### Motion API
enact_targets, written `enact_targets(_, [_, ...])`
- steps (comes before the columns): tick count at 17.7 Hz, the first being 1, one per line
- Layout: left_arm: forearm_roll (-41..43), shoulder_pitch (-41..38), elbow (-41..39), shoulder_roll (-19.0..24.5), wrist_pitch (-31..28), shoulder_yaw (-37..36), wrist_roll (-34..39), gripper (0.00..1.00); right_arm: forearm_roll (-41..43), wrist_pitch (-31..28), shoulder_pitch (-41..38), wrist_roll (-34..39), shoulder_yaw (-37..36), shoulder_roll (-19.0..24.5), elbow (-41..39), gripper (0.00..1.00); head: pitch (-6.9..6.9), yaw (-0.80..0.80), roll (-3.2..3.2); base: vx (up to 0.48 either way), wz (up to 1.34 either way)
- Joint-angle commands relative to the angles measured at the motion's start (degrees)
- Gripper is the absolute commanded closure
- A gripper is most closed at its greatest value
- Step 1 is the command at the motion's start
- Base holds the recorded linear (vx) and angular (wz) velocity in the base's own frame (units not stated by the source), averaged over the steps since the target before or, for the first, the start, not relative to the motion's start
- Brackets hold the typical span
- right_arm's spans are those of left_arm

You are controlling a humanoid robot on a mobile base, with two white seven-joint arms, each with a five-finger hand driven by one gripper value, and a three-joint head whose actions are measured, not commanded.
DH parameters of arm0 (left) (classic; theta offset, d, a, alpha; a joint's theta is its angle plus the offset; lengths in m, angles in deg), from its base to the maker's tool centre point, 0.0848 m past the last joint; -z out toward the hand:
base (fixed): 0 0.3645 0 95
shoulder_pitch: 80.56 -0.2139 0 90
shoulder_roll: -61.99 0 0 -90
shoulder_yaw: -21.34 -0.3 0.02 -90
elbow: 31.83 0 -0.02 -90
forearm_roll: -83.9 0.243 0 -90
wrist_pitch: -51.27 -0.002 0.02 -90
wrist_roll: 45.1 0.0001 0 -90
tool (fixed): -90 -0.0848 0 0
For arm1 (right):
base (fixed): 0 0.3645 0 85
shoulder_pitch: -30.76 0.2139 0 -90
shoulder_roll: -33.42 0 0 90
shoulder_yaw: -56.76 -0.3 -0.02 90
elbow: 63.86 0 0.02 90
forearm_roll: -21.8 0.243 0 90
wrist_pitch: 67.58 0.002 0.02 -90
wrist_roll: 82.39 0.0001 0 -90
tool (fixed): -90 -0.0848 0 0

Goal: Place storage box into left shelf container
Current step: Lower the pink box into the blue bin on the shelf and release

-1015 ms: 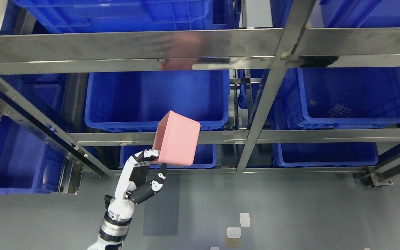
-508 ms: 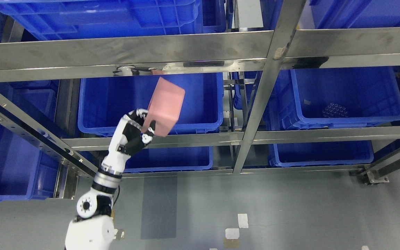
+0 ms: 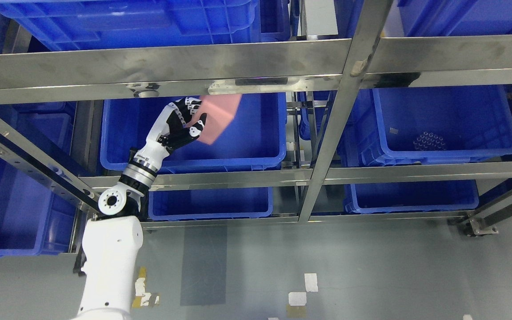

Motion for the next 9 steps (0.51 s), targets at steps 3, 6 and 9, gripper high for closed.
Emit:
enact_targets(3, [11.3, 5.9, 15.0, 1.0, -0.1, 0.3, 0.7, 0.48, 0.1, 0.0, 0.4, 0.0, -0.2, -1.0, -1.0, 0.0, 0.0, 0.0, 0.0, 0.0, 0.0])
enact_targets(6, [10.8, 4.8, 10.8, 1.0, 1.9, 2.5, 0.7, 0.12, 0.1, 0.0, 0.4, 0.0, -0.2, -1.0, -1.0, 0.0, 0.0, 0.0, 0.0, 0.0, 0.0])
enact_targets(9, [10.3, -0.7, 1.7, 1.0, 4.1, 9.1, 0.7, 0.01, 0.1, 0.0, 0.4, 0.0, -0.2, -1.0, -1.0, 0.0, 0.0, 0.0, 0.0, 0.0, 0.0])
